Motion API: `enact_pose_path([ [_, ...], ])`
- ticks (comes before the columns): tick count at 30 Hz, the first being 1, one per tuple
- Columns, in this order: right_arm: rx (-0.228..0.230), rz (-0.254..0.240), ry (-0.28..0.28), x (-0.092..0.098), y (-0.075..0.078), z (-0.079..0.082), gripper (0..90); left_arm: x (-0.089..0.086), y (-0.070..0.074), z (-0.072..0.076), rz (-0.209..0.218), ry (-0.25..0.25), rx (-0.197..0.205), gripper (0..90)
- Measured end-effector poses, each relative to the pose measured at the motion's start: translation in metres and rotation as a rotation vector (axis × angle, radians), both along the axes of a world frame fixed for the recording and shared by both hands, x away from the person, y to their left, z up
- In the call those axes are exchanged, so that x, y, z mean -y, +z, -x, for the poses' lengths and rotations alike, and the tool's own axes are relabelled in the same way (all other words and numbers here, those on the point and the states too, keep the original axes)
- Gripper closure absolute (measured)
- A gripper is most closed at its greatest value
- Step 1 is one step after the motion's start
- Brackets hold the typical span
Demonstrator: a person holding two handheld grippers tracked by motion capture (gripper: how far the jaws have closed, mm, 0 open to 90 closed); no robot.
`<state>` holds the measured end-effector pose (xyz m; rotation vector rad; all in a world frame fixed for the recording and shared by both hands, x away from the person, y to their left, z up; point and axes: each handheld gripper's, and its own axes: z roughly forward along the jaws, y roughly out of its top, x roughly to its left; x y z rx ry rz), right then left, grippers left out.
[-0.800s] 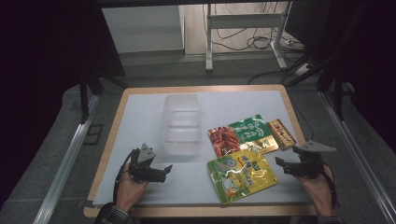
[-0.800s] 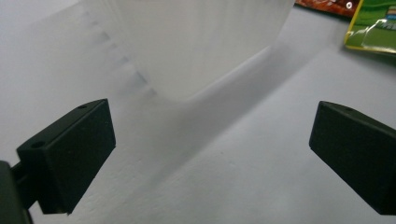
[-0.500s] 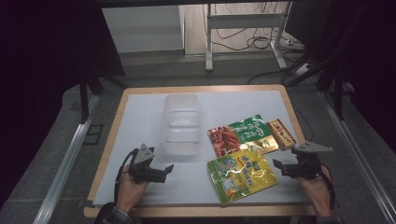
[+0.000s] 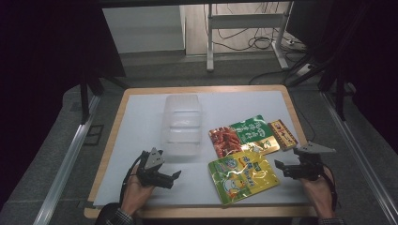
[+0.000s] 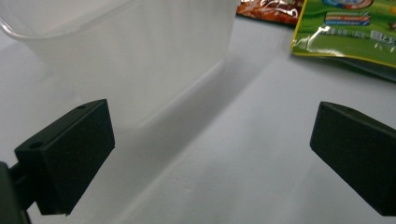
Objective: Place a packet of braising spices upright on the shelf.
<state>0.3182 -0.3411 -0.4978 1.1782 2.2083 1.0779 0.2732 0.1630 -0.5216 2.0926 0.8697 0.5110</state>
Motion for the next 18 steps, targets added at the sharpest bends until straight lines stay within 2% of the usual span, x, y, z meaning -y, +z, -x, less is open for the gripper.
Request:
enact_pose_path([
  [2,0.000,-0.001,-0.001,0.000,0.000,0.000,5.7,0.001,0.000,0.000,-0.003,0.001,-0.006,0.3],
  [6,-0.003,-0.004,-0.003,0.000,0.000,0.000,5.7,0.007,0.000,0.000,0.013,0.017,-0.048,0.5],
  [8,-0.006,-0.007,-0.002,0.000,-0.001,0.000,5.7,0.010,0.002,0.000,0.003,0.015,-0.059,0.5],
  [11,-0.007,-0.007,0.000,0.000,0.000,0.000,5.7,0.013,0.006,0.003,0.033,-0.032,-0.062,0.4],
  [13,-0.010,-0.007,0.000,-0.001,0.000,0.001,5.7,0.014,0.009,0.004,0.040,-0.037,-0.059,1.7],
  [16,-0.014,-0.009,0.001,-0.001,0.000,0.001,5.7,0.019,0.013,0.008,0.023,-0.059,-0.047,4.9],
  [18,-0.013,-0.009,0.000,-0.001,0.000,0.001,5.7,0.026,0.014,0.011,0.013,-0.107,-0.043,9.6],
])
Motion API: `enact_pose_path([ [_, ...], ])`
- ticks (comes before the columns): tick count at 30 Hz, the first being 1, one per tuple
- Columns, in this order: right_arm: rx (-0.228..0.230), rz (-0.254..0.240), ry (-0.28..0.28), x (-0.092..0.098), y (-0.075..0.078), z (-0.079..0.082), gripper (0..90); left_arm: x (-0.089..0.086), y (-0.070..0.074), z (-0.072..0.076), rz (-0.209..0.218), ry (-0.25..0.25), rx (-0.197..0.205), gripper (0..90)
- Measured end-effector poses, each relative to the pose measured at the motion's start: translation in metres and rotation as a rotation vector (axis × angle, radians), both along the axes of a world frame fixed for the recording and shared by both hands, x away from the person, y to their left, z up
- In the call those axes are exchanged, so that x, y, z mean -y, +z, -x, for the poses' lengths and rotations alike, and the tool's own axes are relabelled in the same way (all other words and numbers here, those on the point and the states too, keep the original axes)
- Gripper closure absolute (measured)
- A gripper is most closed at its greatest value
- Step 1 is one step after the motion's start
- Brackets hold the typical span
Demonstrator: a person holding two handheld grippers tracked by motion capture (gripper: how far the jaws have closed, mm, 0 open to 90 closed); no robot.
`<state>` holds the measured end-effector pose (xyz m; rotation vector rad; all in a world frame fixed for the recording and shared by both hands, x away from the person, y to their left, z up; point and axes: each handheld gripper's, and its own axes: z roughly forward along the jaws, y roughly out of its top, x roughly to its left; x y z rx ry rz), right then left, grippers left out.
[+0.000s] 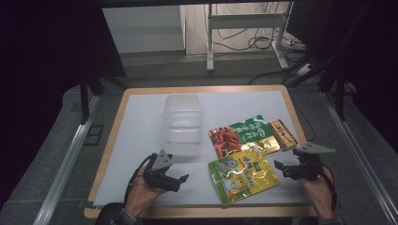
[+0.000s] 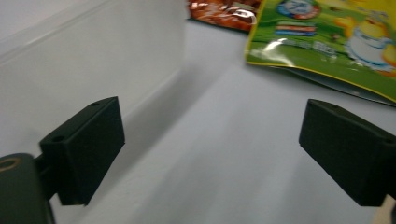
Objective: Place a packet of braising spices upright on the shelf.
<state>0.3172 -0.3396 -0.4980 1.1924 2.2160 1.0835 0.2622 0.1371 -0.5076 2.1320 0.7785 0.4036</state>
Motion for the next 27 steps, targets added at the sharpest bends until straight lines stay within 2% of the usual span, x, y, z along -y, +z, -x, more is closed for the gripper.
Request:
enact_pose_path([
  [2,-0.002,0.001,-0.002,0.000,0.000,0.000,5.7,0.005,0.001,0.002,-0.020,-0.018,0.018,14.5],
  [5,-0.004,-0.001,-0.001,0.000,0.000,0.000,5.7,0.008,0.003,0.004,-0.020,-0.035,0.022,23.6],
  [6,-0.004,-0.001,-0.002,0.000,0.000,0.000,5.7,0.009,0.005,0.005,-0.015,-0.042,0.021,23.6],
  [9,-0.004,-0.002,-0.002,0.000,-0.001,0.000,5.7,0.013,0.006,0.007,-0.004,-0.060,0.014,33.6],
  [13,-0.004,-0.003,0.001,0.000,-0.001,0.000,5.7,0.019,0.007,0.009,0.009,-0.087,0.011,39.8],
  [17,-0.002,-0.001,0.002,0.000,-0.001,0.000,5.7,0.022,0.008,0.009,0.036,-0.096,-0.002,50.7],
  [19,-0.001,-0.001,0.003,0.000,-0.001,0.000,5.7,0.023,0.008,0.009,0.042,-0.093,-0.010,52.6],
  [21,-0.001,0.006,0.005,-0.001,-0.001,0.000,5.7,0.025,0.008,0.008,0.054,-0.090,-0.019,59.4],
  [27,-0.004,0.010,0.005,-0.001,-0.001,0.000,5.7,0.038,0.007,0.010,0.071,-0.108,-0.030,69.2],
])
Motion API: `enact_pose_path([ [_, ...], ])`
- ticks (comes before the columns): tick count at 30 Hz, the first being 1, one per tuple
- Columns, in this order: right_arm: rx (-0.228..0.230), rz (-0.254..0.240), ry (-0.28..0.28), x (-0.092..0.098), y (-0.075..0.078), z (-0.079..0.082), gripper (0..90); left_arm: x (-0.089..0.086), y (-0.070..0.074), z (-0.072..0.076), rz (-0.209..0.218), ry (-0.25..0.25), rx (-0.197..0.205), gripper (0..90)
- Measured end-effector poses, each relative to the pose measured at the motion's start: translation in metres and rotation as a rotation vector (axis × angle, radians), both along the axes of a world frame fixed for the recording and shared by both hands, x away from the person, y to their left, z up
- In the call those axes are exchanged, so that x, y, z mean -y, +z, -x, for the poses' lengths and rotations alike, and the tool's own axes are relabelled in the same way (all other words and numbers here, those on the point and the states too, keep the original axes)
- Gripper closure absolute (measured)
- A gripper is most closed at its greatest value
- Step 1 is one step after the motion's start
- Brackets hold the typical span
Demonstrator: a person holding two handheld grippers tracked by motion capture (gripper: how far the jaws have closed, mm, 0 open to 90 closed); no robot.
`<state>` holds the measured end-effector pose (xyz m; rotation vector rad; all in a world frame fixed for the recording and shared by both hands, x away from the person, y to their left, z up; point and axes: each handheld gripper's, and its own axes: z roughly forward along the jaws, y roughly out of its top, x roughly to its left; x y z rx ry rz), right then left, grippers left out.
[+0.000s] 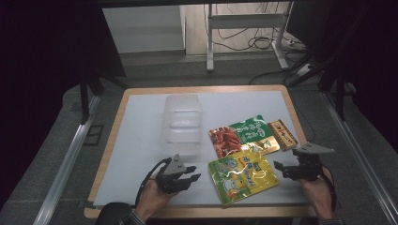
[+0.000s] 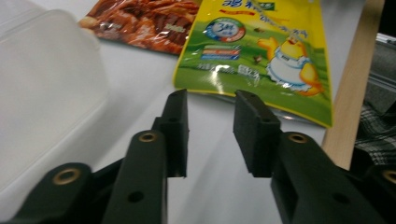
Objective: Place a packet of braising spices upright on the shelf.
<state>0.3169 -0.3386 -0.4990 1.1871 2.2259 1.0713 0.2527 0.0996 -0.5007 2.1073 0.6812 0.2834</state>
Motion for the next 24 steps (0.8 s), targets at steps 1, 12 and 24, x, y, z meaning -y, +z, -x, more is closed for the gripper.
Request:
enact_pose_path([
  [1,-0.001,0.000,0.000,0.000,0.000,0.000,5.7,0.000,0.000,0.000,0.000,0.000,0.000,70.7],
  [12,0.003,0.009,0.006,-0.001,0.000,0.000,5.7,0.027,-0.005,0.000,-0.024,-0.044,-0.012,90.0],
  [24,0.000,0.028,-0.003,-0.001,0.000,0.001,5.7,0.055,-0.014,-0.003,-0.047,-0.128,-0.008,90.0],
])
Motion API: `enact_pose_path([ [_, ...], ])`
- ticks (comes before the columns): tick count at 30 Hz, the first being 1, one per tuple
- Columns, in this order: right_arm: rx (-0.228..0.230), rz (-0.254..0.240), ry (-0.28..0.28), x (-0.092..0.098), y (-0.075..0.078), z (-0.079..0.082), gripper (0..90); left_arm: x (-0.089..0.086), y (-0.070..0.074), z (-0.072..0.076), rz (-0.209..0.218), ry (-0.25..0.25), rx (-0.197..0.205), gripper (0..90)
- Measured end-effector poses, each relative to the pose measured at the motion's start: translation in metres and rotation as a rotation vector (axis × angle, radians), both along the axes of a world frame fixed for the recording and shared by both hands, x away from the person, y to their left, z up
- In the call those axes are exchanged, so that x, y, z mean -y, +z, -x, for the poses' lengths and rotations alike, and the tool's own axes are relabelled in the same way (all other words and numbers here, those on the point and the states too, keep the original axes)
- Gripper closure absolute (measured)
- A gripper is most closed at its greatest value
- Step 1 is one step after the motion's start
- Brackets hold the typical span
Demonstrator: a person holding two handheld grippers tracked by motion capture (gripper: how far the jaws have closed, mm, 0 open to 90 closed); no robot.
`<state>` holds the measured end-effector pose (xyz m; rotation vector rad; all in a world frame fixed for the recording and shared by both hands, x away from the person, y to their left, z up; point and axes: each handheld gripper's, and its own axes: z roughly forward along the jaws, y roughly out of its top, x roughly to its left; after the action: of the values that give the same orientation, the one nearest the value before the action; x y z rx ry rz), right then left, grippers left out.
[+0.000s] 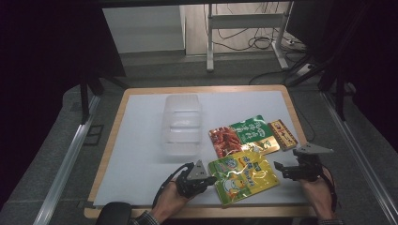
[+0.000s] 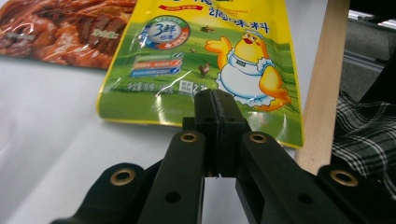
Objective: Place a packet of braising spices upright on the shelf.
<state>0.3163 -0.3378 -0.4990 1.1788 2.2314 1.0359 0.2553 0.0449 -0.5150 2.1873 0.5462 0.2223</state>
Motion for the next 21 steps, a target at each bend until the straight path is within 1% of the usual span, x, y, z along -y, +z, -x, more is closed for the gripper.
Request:
enact_pose_path([
  [2,0.000,-0.002,0.001,0.000,0.000,0.000,5.7,0.005,-0.002,-0.001,0.007,-0.001,0.010,90.0],
  [4,0.001,-0.002,0.003,-0.001,0.000,0.000,5.7,0.007,-0.003,-0.002,0.010,-0.004,0.012,90.0],
  [6,-0.003,-0.004,0.008,-0.002,0.000,0.000,5.7,0.012,-0.005,-0.004,0.023,-0.012,0.016,90.0],
  [9,-0.008,-0.001,0.007,-0.002,0.000,0.000,5.7,0.020,-0.010,-0.006,0.017,-0.027,0.036,90.0],
  [10,-0.008,-0.001,0.007,-0.002,0.000,0.000,5.7,0.020,-0.010,-0.006,0.017,-0.027,0.036,90.0],
  [12,-0.011,-0.007,0.010,-0.002,0.000,0.000,5.7,0.025,-0.016,-0.009,0.008,-0.024,0.042,90.0],
  [14,-0.010,-0.009,0.010,-0.002,0.000,0.000,5.7,0.024,-0.018,-0.010,0.011,-0.026,0.045,90.0],
  [16,-0.016,-0.004,0.009,-0.002,0.001,0.001,5.7,0.023,-0.018,-0.015,0.023,-0.030,-0.012,90.0],
  [17,-0.018,-0.002,0.006,-0.001,0.001,0.001,5.7,0.022,-0.018,-0.019,0.019,-0.030,-0.051,90.0],
  [18,-0.030,-0.017,0.006,0.000,0.002,0.002,5.7,0.022,-0.020,-0.020,0.020,-0.029,-0.061,90.0],
  [19,-0.030,-0.017,0.006,0.000,0.002,0.002,5.7,0.022,-0.020,-0.020,0.020,-0.029,-0.061,90.0],
  [21,-0.049,-0.033,0.011,0.000,0.002,0.003,5.7,0.023,-0.020,-0.019,-0.012,-0.029,-0.058,90.0],
])
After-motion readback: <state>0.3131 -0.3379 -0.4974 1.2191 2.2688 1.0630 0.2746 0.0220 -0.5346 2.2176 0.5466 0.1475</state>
